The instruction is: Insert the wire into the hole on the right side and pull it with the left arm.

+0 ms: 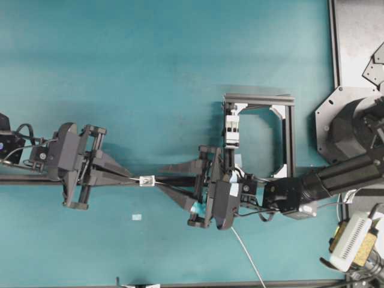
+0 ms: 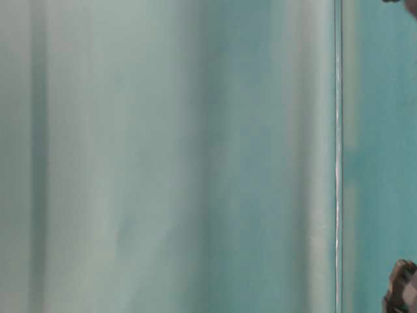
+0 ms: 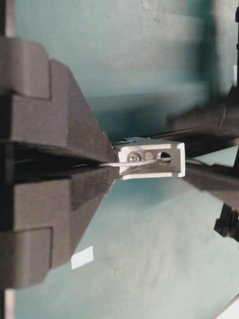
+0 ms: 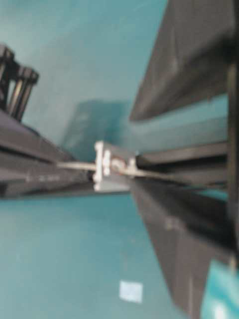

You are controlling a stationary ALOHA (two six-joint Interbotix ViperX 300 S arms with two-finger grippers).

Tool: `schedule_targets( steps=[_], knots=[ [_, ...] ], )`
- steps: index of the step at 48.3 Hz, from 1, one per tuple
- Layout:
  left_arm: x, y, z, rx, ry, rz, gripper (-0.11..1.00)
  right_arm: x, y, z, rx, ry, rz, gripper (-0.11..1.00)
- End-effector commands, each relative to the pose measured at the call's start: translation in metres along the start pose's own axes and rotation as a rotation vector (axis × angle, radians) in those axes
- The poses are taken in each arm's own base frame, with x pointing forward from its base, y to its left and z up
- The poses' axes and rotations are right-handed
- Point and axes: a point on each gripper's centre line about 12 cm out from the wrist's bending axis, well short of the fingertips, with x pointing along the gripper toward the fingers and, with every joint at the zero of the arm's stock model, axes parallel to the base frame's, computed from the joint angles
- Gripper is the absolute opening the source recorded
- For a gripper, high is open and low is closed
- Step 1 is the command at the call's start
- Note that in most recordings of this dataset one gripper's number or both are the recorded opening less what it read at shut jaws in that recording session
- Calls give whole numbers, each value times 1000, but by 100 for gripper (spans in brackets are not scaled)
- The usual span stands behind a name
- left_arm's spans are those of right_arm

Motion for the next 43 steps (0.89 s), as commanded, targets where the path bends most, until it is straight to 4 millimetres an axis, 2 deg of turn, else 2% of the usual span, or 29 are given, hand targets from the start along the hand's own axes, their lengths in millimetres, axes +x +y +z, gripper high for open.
schedule_targets(
  steps=[1,9,21,31,43],
  knots=[
    [1,-3,15,-1,-45,-10,-11,-2,5,13,18,-30,15,75],
    [1,-4,15,-1,-45,-12,-11,-6,7,19,32,-17,33,76],
    [-3,-4,16,0,-36,-11,-11,-8,7,18,33,6,42,76],
    [-22,-4,26,-1,-7,-10,-11,-8,6,18,32,7,42,76],
    [-55,-9,34,2,22,-23,-11,-8,6,17,32,10,42,76]
  ],
)
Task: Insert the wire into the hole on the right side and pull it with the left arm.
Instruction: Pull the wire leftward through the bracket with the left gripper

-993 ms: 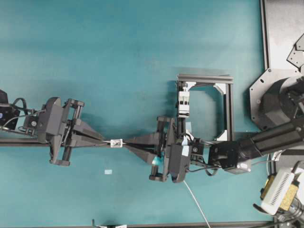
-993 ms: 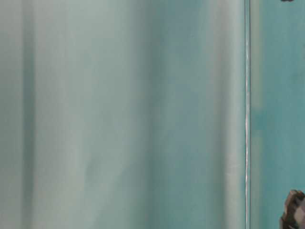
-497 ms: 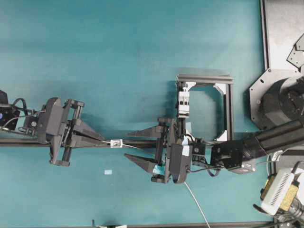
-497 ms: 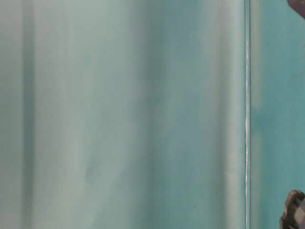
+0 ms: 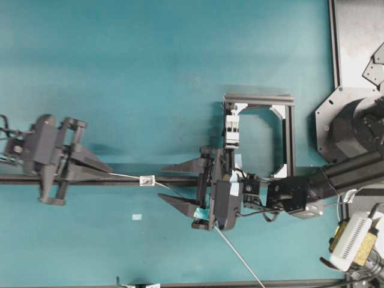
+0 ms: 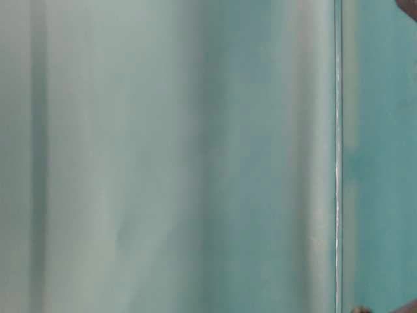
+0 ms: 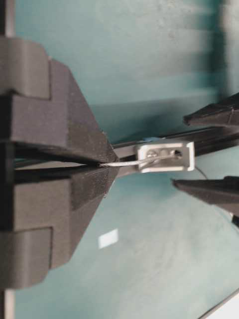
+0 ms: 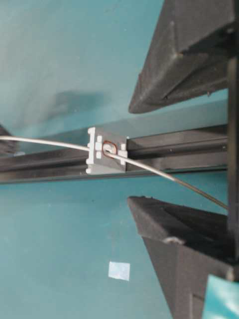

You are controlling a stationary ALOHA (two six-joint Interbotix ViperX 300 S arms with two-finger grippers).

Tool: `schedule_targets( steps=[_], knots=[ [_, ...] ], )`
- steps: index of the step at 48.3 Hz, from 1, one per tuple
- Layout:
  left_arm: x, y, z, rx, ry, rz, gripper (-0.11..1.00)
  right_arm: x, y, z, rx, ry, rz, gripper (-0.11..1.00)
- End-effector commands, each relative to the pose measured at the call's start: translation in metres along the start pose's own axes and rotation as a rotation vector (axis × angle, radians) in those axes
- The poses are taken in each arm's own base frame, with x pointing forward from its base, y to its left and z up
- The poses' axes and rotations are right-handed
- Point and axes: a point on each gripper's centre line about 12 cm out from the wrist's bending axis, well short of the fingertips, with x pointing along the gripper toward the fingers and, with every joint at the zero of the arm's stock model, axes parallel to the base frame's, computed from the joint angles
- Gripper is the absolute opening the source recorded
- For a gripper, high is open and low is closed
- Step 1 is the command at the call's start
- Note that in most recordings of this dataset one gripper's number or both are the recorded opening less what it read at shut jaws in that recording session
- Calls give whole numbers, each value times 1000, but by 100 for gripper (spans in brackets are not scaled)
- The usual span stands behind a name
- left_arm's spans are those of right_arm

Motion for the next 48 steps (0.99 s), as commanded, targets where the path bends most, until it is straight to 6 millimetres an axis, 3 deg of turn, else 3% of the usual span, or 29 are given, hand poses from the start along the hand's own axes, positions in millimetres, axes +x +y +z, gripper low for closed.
schedule_targets(
  steps=[1,28,48],
  knots=[
    [-12,-5,11,3,-31,-16,-11,-2,2,13,20,-33,8,76],
    [-90,-10,-4,10,-3,-52,-11,-2,2,13,19,-32,9,76],
    [-91,-11,-5,8,64,-53,-11,-1,2,12,18,-31,9,76]
  ],
)
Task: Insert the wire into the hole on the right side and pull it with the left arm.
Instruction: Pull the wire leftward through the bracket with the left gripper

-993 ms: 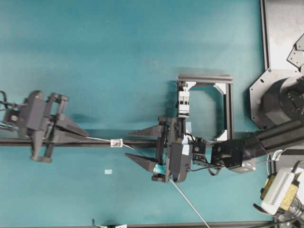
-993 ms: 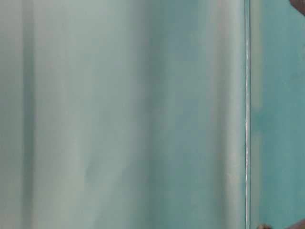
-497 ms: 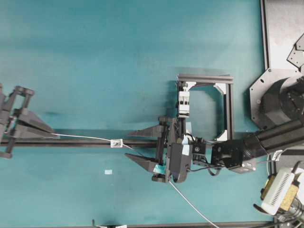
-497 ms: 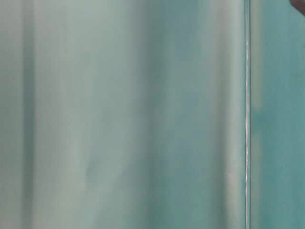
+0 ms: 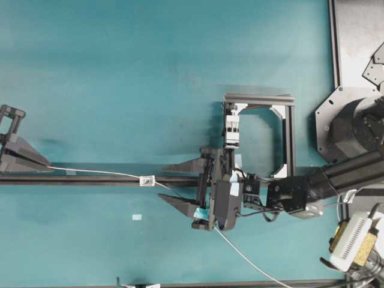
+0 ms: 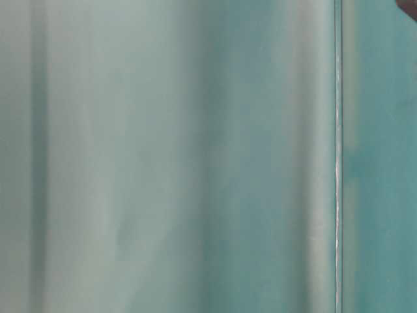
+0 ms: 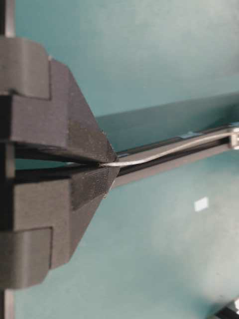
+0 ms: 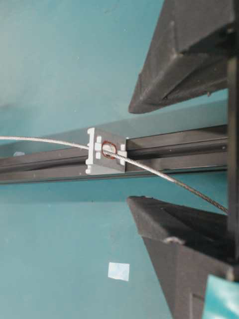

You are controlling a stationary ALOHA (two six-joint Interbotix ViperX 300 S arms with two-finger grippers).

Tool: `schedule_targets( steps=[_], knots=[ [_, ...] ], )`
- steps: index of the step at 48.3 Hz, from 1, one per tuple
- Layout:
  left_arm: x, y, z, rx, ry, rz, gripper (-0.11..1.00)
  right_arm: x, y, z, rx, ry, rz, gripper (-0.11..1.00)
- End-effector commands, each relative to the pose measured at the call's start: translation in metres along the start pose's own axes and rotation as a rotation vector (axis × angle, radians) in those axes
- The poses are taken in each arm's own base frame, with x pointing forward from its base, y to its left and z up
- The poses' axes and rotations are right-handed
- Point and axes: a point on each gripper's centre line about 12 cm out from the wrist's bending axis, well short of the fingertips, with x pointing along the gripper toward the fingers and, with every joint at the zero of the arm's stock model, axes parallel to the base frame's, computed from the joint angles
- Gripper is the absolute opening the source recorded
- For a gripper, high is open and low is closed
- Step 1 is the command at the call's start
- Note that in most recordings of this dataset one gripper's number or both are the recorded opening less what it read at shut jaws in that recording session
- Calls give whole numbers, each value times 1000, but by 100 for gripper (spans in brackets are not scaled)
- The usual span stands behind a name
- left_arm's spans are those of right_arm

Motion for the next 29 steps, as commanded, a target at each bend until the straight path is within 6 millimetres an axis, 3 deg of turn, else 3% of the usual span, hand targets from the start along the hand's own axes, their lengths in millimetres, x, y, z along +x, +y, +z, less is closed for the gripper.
schedule_targets(
  steps=[1,23,29],
  knots=[
    [5,-3,10,0,-30,-9,-11,-1,3,13,19,-33,9,76],
    [15,-2,12,-13,-14,0,-10,-1,3,13,21,-33,9,76],
    [14,0,12,-49,-13,4,-3,-1,3,14,23,-35,10,76]
  ],
)
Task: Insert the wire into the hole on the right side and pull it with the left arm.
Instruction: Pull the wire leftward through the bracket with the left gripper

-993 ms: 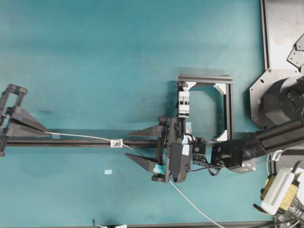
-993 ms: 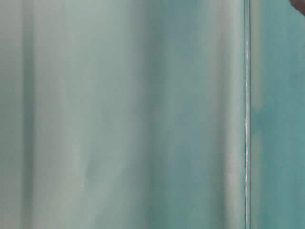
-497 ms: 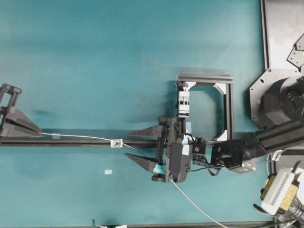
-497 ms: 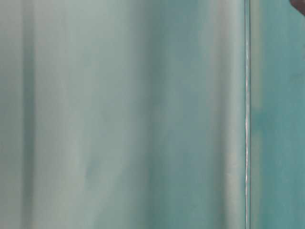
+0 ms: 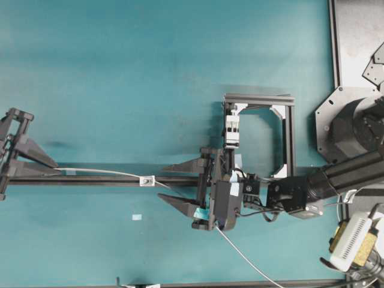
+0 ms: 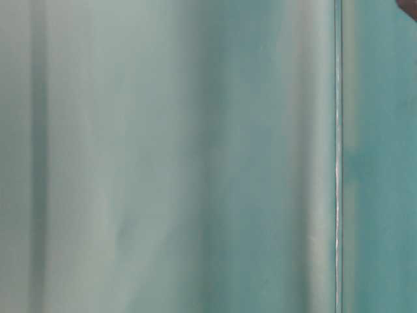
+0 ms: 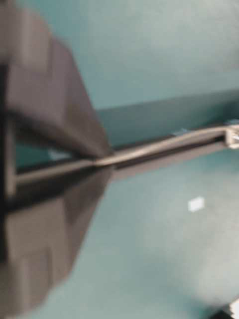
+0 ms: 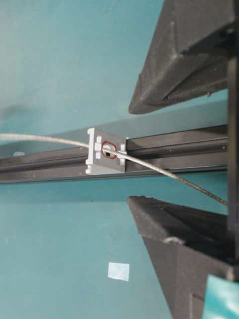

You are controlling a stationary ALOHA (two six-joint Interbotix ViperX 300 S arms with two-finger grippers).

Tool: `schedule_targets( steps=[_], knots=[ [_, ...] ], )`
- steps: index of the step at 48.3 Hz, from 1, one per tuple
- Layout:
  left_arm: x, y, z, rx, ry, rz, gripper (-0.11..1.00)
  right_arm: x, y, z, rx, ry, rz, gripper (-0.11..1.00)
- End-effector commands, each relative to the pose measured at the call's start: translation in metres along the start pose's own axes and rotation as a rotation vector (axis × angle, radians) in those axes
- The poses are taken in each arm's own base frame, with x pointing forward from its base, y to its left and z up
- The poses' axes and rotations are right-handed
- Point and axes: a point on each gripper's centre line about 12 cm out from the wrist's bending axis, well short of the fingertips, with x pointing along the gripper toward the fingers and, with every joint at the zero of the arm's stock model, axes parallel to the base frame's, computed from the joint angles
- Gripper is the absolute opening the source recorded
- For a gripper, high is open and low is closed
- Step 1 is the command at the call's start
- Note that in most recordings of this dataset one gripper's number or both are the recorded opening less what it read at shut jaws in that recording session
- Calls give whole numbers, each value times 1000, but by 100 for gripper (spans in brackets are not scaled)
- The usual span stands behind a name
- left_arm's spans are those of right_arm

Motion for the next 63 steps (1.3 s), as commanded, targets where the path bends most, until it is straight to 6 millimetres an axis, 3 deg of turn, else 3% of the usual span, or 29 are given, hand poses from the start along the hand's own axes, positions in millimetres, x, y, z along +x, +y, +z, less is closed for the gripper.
schedule_targets(
  steps=[1,7,16,39,63],
  knots=[
    [1,1,5,-26,-22,3,0,-1,3,14,23,-35,10,76],
    [0,1,4,-52,-18,5,24,-1,3,14,23,-34,10,76],
    [1,2,4,-54,-18,7,75,0,4,14,26,-35,11,76],
    [1,13,11,-59,-43,45,74,-4,2,19,32,-43,13,76],
    [5,26,24,-7,-80,94,74,-14,-18,32,52,-61,-17,76]
  ],
)
